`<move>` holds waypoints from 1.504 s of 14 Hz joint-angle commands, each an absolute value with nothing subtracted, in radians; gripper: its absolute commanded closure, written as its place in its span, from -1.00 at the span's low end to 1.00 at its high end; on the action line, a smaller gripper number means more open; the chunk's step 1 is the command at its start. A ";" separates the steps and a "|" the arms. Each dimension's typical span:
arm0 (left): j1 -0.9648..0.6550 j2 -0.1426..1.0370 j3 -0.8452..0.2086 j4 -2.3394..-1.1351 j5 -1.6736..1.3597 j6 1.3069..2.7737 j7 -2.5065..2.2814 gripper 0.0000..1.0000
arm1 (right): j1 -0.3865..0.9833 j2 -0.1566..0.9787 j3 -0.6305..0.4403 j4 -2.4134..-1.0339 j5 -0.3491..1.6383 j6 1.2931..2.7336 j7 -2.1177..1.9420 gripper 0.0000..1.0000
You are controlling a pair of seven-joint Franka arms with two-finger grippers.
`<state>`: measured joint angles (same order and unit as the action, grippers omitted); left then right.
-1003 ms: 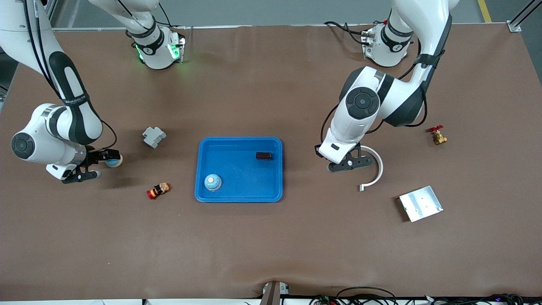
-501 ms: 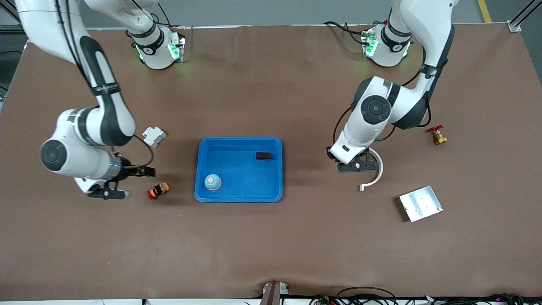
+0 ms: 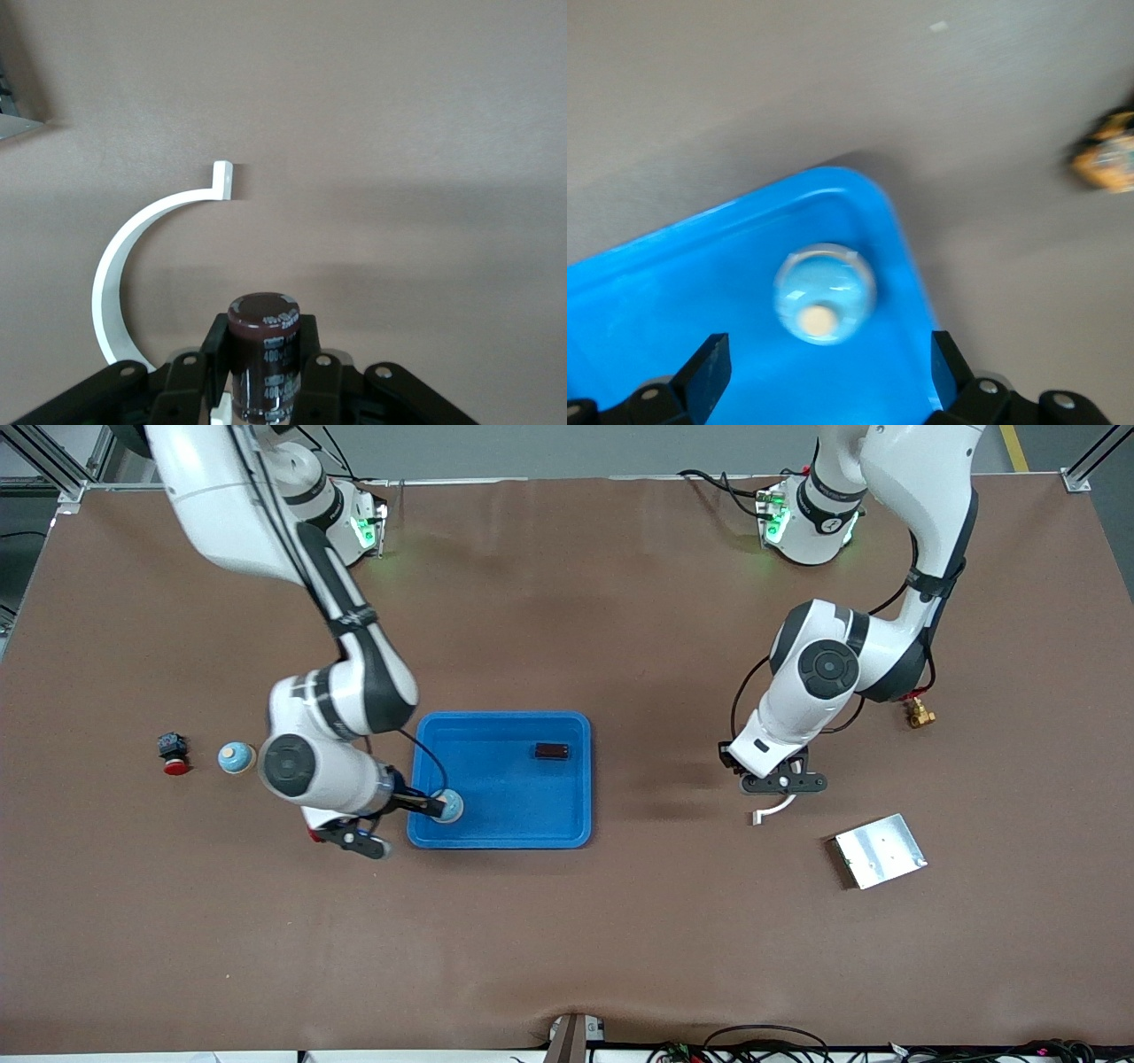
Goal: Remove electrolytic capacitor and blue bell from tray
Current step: 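Grasp the second bell with the right gripper while the left gripper holds the capacitor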
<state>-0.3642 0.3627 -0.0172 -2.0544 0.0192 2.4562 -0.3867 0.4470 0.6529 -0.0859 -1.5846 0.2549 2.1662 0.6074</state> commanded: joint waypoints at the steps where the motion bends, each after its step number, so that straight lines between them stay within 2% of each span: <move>1: -0.339 0.388 -0.028 -2.069 0.037 2.522 -0.351 1.00 | 0.468 0.706 -0.095 -1.537 0.267 2.184 0.638 -1.00; 11: -0.333 0.478 -0.028 -2.071 0.038 2.592 -0.296 1.00 | 0.500 0.762 -0.094 -1.534 0.259 2.204 0.640 -1.00; 18: -0.336 0.497 -0.028 -2.094 0.054 2.641 -0.288 1.00 | 0.512 0.787 -0.095 -1.526 0.253 2.215 0.641 -1.00; 19: -0.331 0.497 -0.028 -2.103 0.054 2.652 -0.267 1.00 | 0.512 0.788 -0.095 -1.526 0.252 2.226 0.646 -0.98; 21: -0.328 0.506 -0.028 -2.106 0.054 2.668 -0.259 1.00 | 0.511 0.787 -0.097 -1.526 0.252 2.224 0.646 -0.72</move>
